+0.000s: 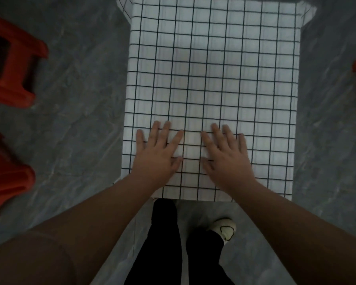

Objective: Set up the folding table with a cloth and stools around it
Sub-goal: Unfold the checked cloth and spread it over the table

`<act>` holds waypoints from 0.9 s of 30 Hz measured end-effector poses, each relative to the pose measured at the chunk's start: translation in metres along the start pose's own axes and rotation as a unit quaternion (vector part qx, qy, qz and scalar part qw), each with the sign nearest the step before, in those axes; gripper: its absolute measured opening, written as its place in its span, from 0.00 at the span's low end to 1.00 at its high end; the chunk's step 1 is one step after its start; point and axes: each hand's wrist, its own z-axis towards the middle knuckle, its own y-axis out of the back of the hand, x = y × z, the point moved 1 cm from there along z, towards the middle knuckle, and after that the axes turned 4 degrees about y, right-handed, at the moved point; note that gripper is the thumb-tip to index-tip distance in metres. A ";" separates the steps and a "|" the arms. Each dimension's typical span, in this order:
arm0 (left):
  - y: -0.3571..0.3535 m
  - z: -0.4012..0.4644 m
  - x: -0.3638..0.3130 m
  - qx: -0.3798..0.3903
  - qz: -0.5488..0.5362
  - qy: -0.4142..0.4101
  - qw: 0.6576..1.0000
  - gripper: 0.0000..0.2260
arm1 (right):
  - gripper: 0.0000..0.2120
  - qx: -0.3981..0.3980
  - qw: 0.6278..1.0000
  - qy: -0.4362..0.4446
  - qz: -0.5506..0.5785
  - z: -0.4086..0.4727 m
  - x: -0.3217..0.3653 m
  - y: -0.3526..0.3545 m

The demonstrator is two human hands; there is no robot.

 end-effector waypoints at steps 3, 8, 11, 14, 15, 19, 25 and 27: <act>0.004 -0.003 0.029 0.027 0.003 -0.008 1.000 0.31 | 0.32 0.021 0.999 -0.045 0.015 -0.011 -0.026 0.005; 0.030 0.006 0.052 0.089 -0.014 -0.001 0.996 0.31 | 0.31 0.055 0.986 -0.145 0.057 -0.024 -0.052 0.030; 0.054 0.024 0.045 0.090 -0.012 -0.021 0.996 0.31 | 0.31 0.028 0.989 -0.132 0.064 0.001 -0.047 0.052; 0.077 0.059 0.027 0.069 -0.049 -0.033 0.996 0.31 | 0.32 0.004 0.992 -0.104 0.071 0.042 -0.037 0.070; 0.082 0.072 0.020 0.058 -0.050 -0.040 0.996 0.31 | 0.32 -0.004 0.993 -0.090 0.074 0.057 -0.034 0.074; 0.091 0.132 0.009 0.040 -0.055 -0.055 0.996 0.29 | 0.32 -0.016 0.997 -0.024 0.076 0.117 -0.030 0.079; 0.089 0.170 0.029 0.041 -0.036 -0.042 0.998 0.28 | 0.30 0.011 0.999 -0.006 0.032 0.146 -0.061 0.076; 0.088 0.170 0.044 0.038 -0.044 -0.034 0.998 0.28 | 0.30 0.013 0.999 -0.017 0.025 0.139 -0.082 0.079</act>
